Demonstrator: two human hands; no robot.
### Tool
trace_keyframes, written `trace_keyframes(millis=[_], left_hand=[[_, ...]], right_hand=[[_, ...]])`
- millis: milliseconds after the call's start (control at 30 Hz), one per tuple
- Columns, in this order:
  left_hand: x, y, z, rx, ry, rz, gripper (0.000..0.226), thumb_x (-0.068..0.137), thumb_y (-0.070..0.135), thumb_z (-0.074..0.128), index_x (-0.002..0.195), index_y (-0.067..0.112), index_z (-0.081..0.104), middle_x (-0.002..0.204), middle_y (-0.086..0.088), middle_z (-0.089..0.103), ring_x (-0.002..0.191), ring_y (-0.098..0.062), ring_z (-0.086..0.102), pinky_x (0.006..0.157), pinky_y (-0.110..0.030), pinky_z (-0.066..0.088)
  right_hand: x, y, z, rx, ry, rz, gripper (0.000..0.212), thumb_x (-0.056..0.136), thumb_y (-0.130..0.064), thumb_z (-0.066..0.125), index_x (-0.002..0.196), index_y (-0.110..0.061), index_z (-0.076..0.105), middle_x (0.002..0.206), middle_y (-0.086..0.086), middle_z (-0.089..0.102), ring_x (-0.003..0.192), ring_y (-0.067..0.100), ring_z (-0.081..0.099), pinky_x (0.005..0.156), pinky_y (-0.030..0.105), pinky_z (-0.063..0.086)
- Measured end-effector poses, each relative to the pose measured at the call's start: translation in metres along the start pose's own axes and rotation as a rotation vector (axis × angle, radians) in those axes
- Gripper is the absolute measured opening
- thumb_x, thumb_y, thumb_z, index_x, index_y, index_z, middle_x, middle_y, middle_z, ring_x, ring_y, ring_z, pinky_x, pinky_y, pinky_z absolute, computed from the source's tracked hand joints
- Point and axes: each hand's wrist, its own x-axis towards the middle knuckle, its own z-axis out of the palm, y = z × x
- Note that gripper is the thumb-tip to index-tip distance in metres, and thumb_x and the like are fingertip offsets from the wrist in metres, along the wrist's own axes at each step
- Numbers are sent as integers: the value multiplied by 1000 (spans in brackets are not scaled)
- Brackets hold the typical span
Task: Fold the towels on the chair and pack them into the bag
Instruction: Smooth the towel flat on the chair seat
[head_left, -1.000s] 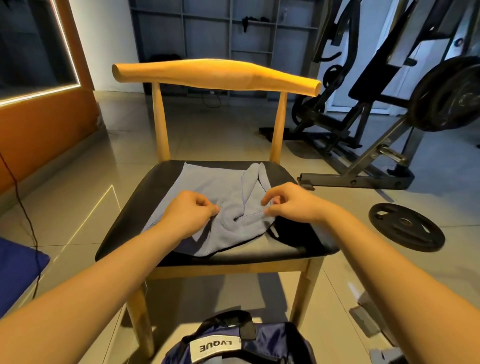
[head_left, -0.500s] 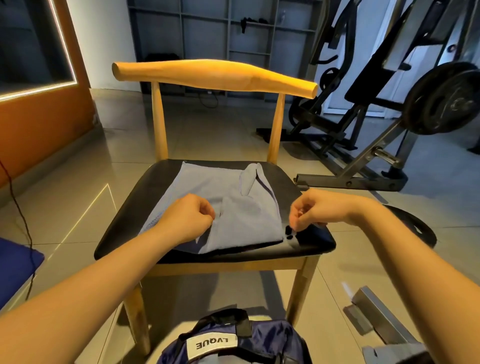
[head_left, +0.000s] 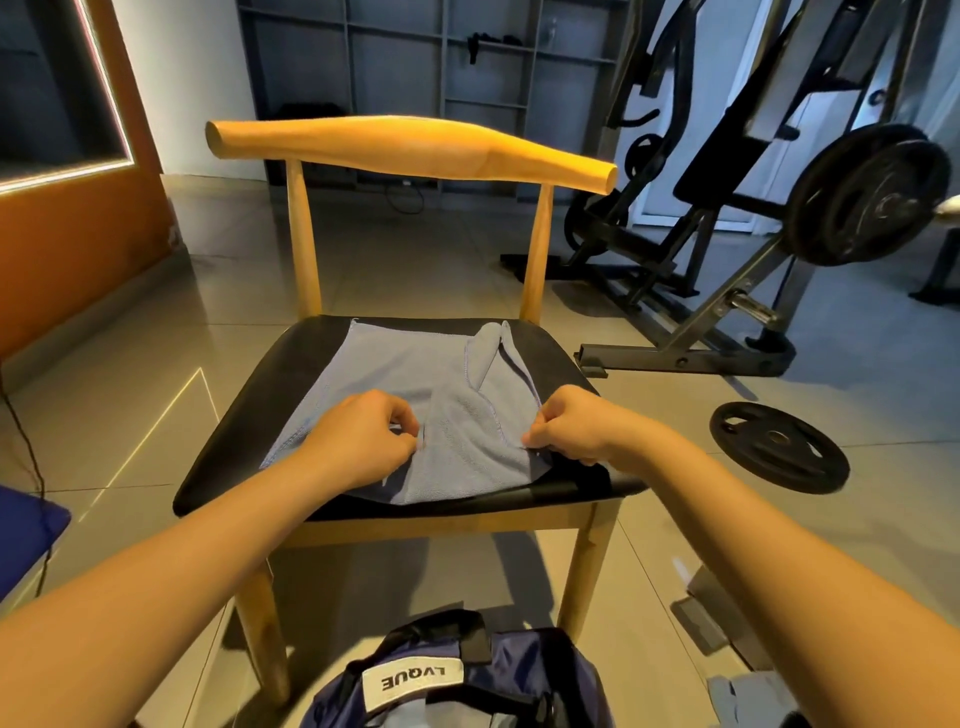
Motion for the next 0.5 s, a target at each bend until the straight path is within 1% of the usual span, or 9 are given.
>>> trace_keyframes(millis=[67,100,167,200,233,267,367,433,500], left_hand=[[2,-2,0,9,-3,-2,19,96,18,61,99,28,76,115,3,73,92,-15,66,86,-37,59],[3,-4,0,14,-5,-1,24,95,13,58,99,29,76,115,3,73,92,-16,66,86,-37,59],[3,-5,-1,21,-9,4,33,94,5,54,99,28,76,118,3,72,102,-18,66,92,-37,56],[3,-6,-1,24,-8,8,35,94,1,53,100,28,76,121,2,72,108,-19,65,96,-38,55],[4,-6,-1,30,-5,13,36,94,-1,53,102,27,76,124,1,71,113,-20,64,98,-38,54],[4,-7,-1,45,3,19,36,94,-1,54,106,25,75,125,0,71,115,-21,64,99,-38,54],[3,-9,0,88,36,42,31,97,6,57,118,22,73,128,-1,69,116,-21,63,99,-36,52],[3,-12,1,90,48,59,28,97,15,63,123,22,70,127,0,69,114,-21,63,98,-36,53],[4,-14,1,95,48,70,29,94,23,67,123,23,67,121,1,69,107,-20,64,95,-36,56]], right_hand=[[-3,7,-4,63,5,24,27,93,-30,72,78,-8,67,65,6,50,57,15,44,49,24,37],[-5,9,-3,76,5,31,32,92,-36,74,79,-7,67,66,8,48,56,15,42,48,24,35],[-6,8,6,88,7,27,48,85,-50,77,85,-2,70,70,12,47,58,19,43,50,26,35],[-6,6,12,99,13,9,55,83,-52,78,88,3,72,71,12,49,61,21,45,53,28,36],[-5,3,18,111,23,-17,57,83,-50,78,91,6,71,71,13,51,64,22,48,55,30,38],[-5,1,23,118,35,-43,53,85,-44,79,91,7,71,70,13,53,65,22,51,57,30,41],[-6,-3,25,114,68,-64,26,89,-22,76,84,3,74,69,9,63,66,17,60,61,26,51],[-13,3,16,128,62,-15,20,88,-19,75,83,1,74,69,7,61,64,16,57,55,22,47],[-25,13,3,148,8,45,19,86,-18,74,79,-1,73,66,5,54,60,15,49,50,21,39]])
